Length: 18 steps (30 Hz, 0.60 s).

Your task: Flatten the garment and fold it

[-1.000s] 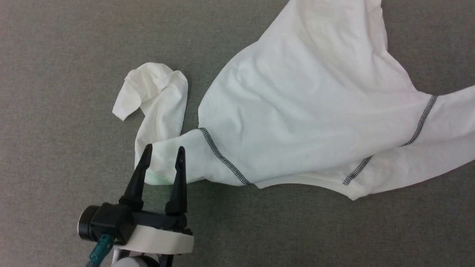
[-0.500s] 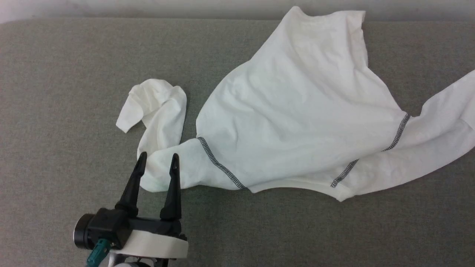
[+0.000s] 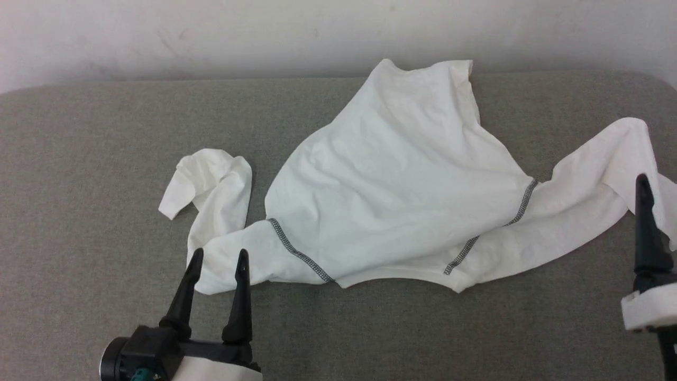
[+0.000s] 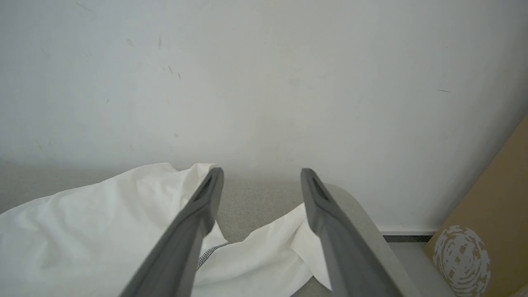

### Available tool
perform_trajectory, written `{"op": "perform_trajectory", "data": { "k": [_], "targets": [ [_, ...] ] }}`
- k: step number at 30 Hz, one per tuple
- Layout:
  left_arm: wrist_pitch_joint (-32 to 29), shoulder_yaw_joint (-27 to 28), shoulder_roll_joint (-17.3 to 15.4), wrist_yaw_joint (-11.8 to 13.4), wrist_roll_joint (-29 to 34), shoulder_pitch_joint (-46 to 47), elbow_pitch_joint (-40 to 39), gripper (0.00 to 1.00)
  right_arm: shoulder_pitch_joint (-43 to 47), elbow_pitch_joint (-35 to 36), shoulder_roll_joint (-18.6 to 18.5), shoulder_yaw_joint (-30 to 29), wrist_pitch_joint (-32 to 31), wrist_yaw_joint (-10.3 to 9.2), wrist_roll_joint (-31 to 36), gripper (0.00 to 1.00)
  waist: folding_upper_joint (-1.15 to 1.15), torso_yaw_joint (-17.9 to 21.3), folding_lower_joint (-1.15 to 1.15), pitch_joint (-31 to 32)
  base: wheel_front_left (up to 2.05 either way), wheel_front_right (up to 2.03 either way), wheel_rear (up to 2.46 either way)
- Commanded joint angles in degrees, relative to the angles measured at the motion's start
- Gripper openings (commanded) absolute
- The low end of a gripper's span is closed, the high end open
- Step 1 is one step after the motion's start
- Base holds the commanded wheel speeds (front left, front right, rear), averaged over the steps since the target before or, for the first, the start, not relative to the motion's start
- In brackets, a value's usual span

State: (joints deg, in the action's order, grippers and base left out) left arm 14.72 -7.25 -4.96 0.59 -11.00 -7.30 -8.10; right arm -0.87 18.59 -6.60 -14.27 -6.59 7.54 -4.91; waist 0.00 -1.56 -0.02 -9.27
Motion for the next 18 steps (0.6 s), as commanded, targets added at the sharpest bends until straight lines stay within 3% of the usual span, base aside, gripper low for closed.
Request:
{"op": "perform_trajectory", "data": {
  "k": [1, 4, 8, 15, 18],
  "targets": [
    [0.28, 0.30, 0.24, -0.11, 0.28, -0.70, -0.13, 1.00, 1.87, 0.66, 1.22, -0.27, 1.39, -0.05, 0.42, 1.00, 0.00, 0.56, 0.02, 0.66, 0.00, 0.00, 0.00],
    [0.28, 0.85, 0.06, 0.15, 0.47, -1.35, 0.06, 1.00, 6.62, 2.20, 3.44, -0.48, 4.24, -0.05, 0.28, 1.00, 0.00, 1.18, 0.02, 1.06, 0.00, 0.00, 0.00],
    [-1.47, 2.16, -2.00, 0.78, 1.35, -1.08, 0.56, 1.00, 9.84, 2.17, 3.68, -0.41, 6.05, -0.05, -3.78, 1.00, 0.00, 2.47, 0.02, 0.89, 0.00, 0.00, 0.00],
    [-14.13, 4.42, -9.29, 0.50, 3.97, 3.20, 2.78, 1.00, 10.16, 1.82, 3.71, 0.05, 7.17, -0.05, -4.58, 1.00, 0.00, 3.68, 0.02, -0.96, 0.00, 0.00, 0.00],
    [-19.47, 4.77, -10.69, 0.11, 3.54, 5.11, 4.29, 1.00, 9.99, 1.48, 3.71, 0.52, 6.99, -0.05, -4.81, 1.00, 0.00, 3.78, 0.02, -1.91, 0.00, 0.00, 0.00]
  ]
}}
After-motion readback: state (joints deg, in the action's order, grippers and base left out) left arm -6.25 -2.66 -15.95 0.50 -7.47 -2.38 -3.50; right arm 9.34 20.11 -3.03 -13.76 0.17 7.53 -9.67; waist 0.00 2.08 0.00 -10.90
